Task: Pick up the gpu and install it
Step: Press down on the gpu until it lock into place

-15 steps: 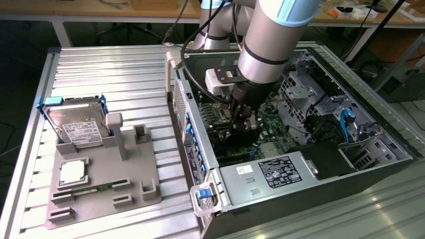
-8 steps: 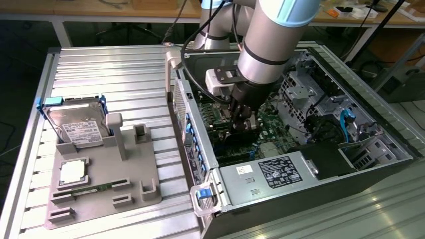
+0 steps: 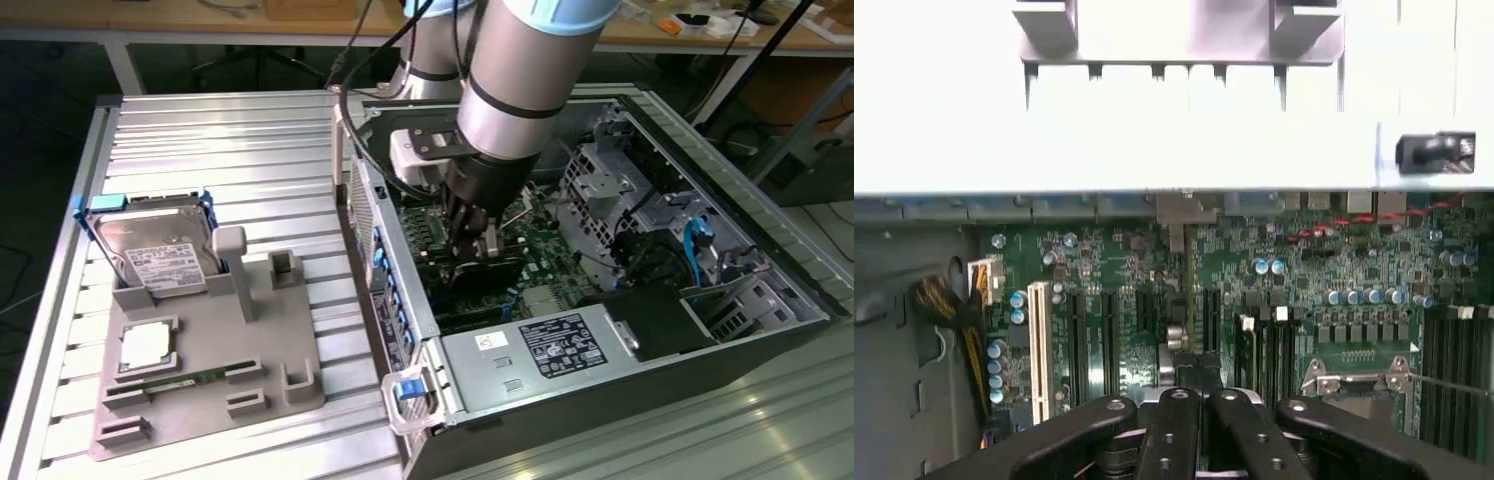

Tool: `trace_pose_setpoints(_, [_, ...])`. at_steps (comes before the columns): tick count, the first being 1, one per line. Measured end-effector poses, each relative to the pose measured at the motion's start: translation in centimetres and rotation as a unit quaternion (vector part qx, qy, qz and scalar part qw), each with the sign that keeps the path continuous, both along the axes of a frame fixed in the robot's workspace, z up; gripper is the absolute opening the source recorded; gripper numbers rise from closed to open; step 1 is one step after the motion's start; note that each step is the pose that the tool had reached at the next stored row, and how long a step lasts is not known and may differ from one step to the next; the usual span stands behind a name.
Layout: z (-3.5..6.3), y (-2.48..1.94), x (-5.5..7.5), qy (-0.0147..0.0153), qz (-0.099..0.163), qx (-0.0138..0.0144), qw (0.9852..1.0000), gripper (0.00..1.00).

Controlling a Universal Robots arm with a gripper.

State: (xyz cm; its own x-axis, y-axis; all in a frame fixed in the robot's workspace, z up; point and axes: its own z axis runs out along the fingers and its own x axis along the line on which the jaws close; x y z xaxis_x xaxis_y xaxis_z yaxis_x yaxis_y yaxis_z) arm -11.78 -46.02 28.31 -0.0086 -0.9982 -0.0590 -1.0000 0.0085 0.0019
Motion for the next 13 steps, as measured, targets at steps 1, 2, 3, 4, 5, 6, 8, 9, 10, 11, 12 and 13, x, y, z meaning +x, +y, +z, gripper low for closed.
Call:
trace_pose_setpoints(1, [0.01, 0.00, -0.2, 0.0000, 0.000, 0.0000, 1.0000, 0.11])
trace_pose_setpoints(2, [0.05, 0.00, -0.5, 0.0002, 0.000, 0.0000, 1.0000, 0.11])
trace_pose_setpoints(3, [0.10, 0.00, -0.7, 0.0005, 0.000, 0.0000, 1.0000, 0.11])
trace_pose_setpoints(4, [0.19, 0.00, -0.9, 0.0008, 0.000, -0.0001, 1.0000, 0.11])
trace_pose_setpoints(5, [0.27, 0.00, -1.1, 0.0011, 0.000, -0.0001, 1.0000, 0.11])
trace_pose_setpoints(6, [0.37, 0.00, -1.3, 0.0014, 0.000, 0.0000, 1.0000, 0.11])
trace_pose_setpoints(8, [0.71, 0.00, -1.8, 0.0018, 0.000, 0.0002, 1.0000, 0.11])
trace_pose_setpoints(9, [0.83, 0.00, -2.0, 0.0018, 0.000, 0.0004, 1.0000, 0.11])
trace_pose_setpoints(10, [1.01, 0.00, -2.2, 0.0018, 0.000, 0.0003, 1.0000, 0.11])
trace_pose_setpoints(11, [1.22, 0.00, -2.3, 0.0020, 0.000, 0.0003, 1.0000, 0.11])
trace_pose_setpoints(12, [1.38, 0.00, -2.4, 0.0025, 0.000, 0.0002, 1.0000, 0.11])
trace_pose_setpoints(13, [1.51, 0.00, -2.5, 0.0039, 0.000, 0.0003, 1.0000, 0.11])
